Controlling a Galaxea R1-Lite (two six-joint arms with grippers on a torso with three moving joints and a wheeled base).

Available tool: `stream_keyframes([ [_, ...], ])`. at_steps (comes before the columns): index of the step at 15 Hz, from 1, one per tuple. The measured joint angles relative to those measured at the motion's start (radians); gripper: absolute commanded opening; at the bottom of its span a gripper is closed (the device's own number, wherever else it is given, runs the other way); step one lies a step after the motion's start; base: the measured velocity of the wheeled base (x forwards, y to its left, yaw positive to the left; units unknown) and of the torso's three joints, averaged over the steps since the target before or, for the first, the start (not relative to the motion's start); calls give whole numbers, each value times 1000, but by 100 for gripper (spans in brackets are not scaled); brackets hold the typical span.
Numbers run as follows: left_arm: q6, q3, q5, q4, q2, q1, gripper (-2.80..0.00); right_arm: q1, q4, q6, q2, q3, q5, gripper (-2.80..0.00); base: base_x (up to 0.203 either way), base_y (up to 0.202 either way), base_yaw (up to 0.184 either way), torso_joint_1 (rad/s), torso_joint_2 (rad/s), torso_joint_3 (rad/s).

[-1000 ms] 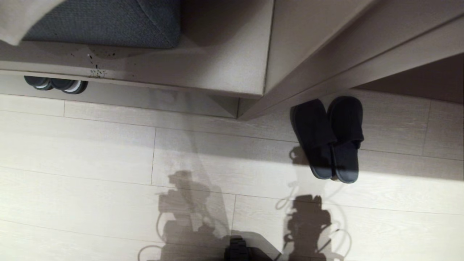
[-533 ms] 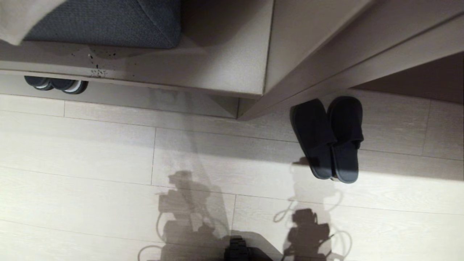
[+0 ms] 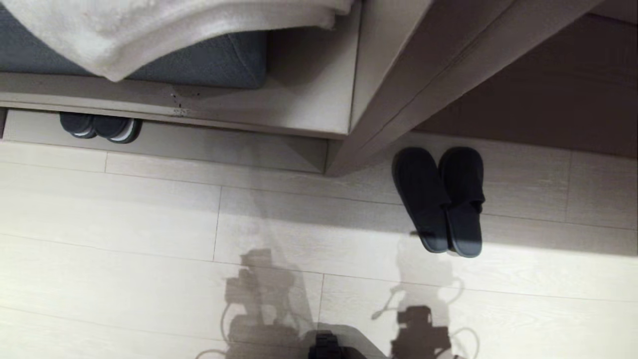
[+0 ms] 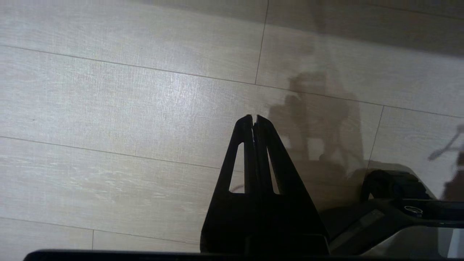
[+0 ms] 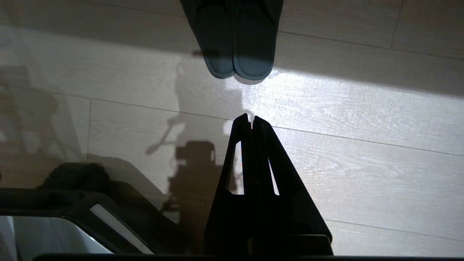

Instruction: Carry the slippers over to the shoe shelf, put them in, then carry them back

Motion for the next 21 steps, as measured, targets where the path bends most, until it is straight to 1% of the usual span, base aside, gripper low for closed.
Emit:
stream_keyframes([
  [21, 0, 0, 0, 0, 0, 0, -280, 0, 0, 1, 1, 0, 0, -280, 0, 0, 0, 3, 2, 203],
])
